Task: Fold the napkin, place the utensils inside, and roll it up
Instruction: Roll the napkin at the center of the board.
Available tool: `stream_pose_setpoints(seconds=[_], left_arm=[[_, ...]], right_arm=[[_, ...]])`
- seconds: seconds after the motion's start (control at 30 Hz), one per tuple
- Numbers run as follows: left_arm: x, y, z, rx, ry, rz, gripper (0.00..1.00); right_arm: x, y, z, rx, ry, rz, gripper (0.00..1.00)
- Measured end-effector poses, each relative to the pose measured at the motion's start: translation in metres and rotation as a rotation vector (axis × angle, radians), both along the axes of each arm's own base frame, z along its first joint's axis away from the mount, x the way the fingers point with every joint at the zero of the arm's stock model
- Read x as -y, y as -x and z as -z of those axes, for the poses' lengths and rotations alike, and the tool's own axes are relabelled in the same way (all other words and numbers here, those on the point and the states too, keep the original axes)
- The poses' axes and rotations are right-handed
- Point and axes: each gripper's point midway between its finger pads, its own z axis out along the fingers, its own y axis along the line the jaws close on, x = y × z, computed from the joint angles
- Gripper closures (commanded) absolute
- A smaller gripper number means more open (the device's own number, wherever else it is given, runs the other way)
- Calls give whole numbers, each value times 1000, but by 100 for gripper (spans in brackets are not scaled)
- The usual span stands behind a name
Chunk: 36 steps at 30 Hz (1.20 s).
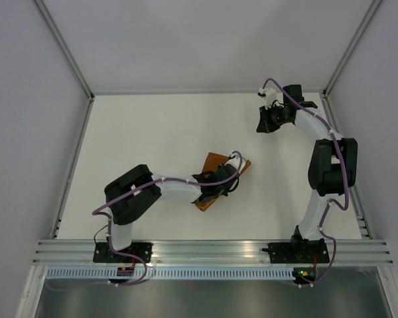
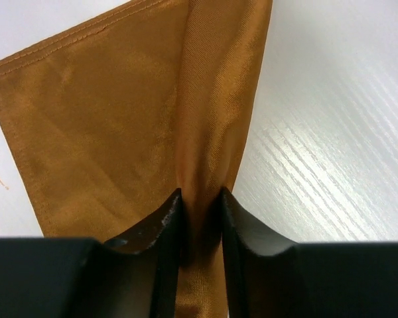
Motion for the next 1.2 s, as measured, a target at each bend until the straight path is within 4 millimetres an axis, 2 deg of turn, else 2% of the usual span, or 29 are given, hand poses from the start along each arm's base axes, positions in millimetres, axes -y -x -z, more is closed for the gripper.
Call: stream_pose_setpoints(seconds=[0.03,0.07,0.1,0.23,0.43,0.53,0.63,0.67,0.77,0.9,0.97,1.07,1.2], left_arm=[[1,-1,0,-2,6,2,75],[2,-1,-1,-6,15,5,95],[3,-3,-1,-13,29,5,98],[2,-5,-1,-59,103,36,98],[-2,-10,-2,-230,297,111,98],[-8,-7,-2,-344,393,151,98],[-8,-3,0,-454,476,195,98],[-7,1,0,-495,504,216,98],[-2,13,1,-613,574,275,98],[0,33,3,-759,634,327,98],[-2,39,3,-823,655,337,98],[-7,44,5,-893,673,341,98],[-14,48,5,-956,681,335,98]], right_arm=[[1,1,3,-2,2,-1,94],[1,4,5,-5,3,-2,94],[2,8,7,-11,5,-2,94],[4,20,7,2,19,-26,94],[-1,42,-10,90,20,-147,91],[-6,62,-17,146,21,-241,86],[-11,86,-17,194,44,-343,75],[-15,96,-15,212,60,-382,68],[-36,138,-1,274,115,-528,56],[-69,196,28,385,204,-749,47],[-78,220,41,440,243,-838,45],[-85,235,50,502,292,-914,43],[-95,235,48,584,326,-961,39]])
